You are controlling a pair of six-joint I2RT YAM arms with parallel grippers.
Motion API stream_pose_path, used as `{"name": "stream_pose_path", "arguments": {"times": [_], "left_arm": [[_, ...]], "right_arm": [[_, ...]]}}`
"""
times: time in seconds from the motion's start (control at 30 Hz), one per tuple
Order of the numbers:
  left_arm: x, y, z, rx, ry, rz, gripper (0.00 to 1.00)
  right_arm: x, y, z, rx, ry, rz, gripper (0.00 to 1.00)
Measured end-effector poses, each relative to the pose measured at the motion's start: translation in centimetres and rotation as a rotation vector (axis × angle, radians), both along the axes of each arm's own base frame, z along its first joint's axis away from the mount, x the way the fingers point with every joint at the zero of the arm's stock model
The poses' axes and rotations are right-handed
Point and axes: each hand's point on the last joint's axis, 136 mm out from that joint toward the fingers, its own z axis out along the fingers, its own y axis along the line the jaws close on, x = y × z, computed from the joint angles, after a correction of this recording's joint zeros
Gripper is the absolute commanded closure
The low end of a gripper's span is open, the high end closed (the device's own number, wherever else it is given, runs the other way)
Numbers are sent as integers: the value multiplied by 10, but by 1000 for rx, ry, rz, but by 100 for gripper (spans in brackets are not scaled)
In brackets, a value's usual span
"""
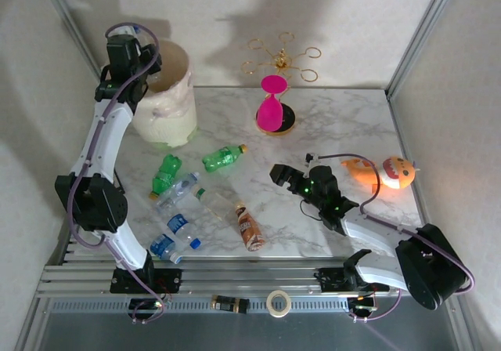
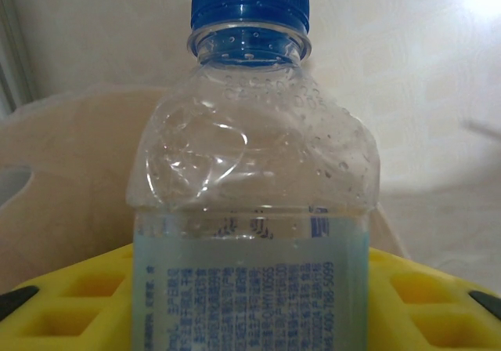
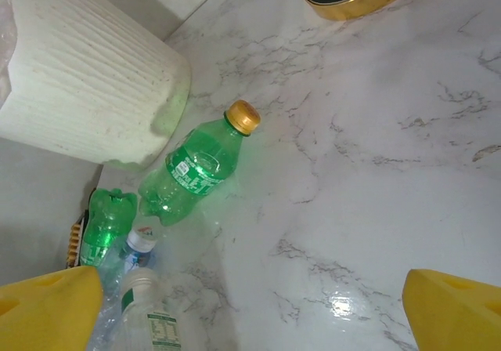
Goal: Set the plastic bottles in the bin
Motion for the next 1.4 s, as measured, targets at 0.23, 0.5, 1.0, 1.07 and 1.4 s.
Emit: {"name": "stream_pose_path", "arguments": {"times": [0.23,0.5,1.0,1.07,1.4], "left_arm": [[-1,4,-3,12,13,18,1],[-25,3,16,17,-12,13,1],[-164,-128,-115,-312,78,-343,0],[-186,-148,-156,-376,139,-374,1],[-212,-164,-213,-552,144,-301,0]], "right_arm": [[-3,-7,-3,-17,3,-18,1],[-3,-6,-7,-28,9,-14,1],[-13,57,-4,-243,-21,224,1],[-20,70,0,-281,-36,278,1],[-98,117,-28,-541,-8,539,1]]}}
